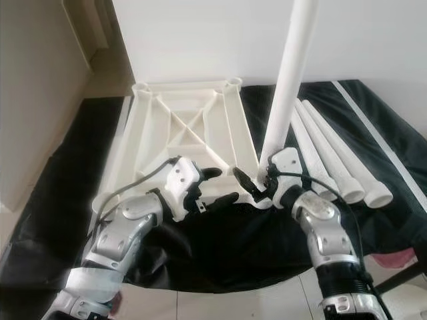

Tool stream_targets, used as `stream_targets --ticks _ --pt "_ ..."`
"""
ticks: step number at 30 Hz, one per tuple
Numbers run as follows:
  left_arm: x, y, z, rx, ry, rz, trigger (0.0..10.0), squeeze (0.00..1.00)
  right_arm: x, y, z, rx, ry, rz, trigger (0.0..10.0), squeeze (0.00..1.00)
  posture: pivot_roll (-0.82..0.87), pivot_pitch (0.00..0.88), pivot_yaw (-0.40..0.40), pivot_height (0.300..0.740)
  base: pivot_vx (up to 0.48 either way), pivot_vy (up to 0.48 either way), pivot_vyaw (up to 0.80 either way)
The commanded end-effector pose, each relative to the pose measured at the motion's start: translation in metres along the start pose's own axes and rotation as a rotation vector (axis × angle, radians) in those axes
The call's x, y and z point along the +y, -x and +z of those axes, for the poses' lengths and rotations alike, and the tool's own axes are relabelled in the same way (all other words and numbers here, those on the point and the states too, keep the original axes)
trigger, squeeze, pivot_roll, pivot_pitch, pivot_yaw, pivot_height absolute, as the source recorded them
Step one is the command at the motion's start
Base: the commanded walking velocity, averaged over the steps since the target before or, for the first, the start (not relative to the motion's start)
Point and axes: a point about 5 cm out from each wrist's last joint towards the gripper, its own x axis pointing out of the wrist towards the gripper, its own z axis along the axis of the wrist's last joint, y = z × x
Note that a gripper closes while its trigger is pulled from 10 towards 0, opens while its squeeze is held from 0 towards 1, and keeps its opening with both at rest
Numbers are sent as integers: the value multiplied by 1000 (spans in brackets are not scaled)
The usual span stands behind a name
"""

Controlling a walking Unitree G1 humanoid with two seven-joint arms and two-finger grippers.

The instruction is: Building children table

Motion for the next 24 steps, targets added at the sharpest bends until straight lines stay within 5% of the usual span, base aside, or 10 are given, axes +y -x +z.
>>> stream_targets --ticks 1,4,5,6,18,19,24 --pt "0 -1 -1 13 -5 7 10000 0 4 -4 -6 36 11 38 10000 0 -92 0 41 740 0 0 0" --pt "1 -1 -1 13 -2 9 10000 0 1 -3 -12 63 5 65 10000 0 -89 0 35 740 0 0 0" --pt "1 0 -1 12 -1 9 10000 0 0 -2 -15 74 3 67 3725 0 -89 0 34 740 0 0 0" --pt "0 -1 -1 11 0 9 10000 0 -1 0 -17 80 2 68 0 0 -89 0 32 740 0 0 0" --pt "-2 -2 -2 6 7 -4 10000 0 -4 12 -32 117 -22 68 0 0 -104 0 35 740 0 0 0" --pt "-2 -2 -2 6 7 -5 10000 0 -5 11 -32 108 -38 45 10000 0 -106 0 36 740 0 0 0" --pt "-3 -2 -2 7 9 -12 10000 0 -4 10 -31 95 -61 -49 10000 0 -103 0 38 740 0 0 0"
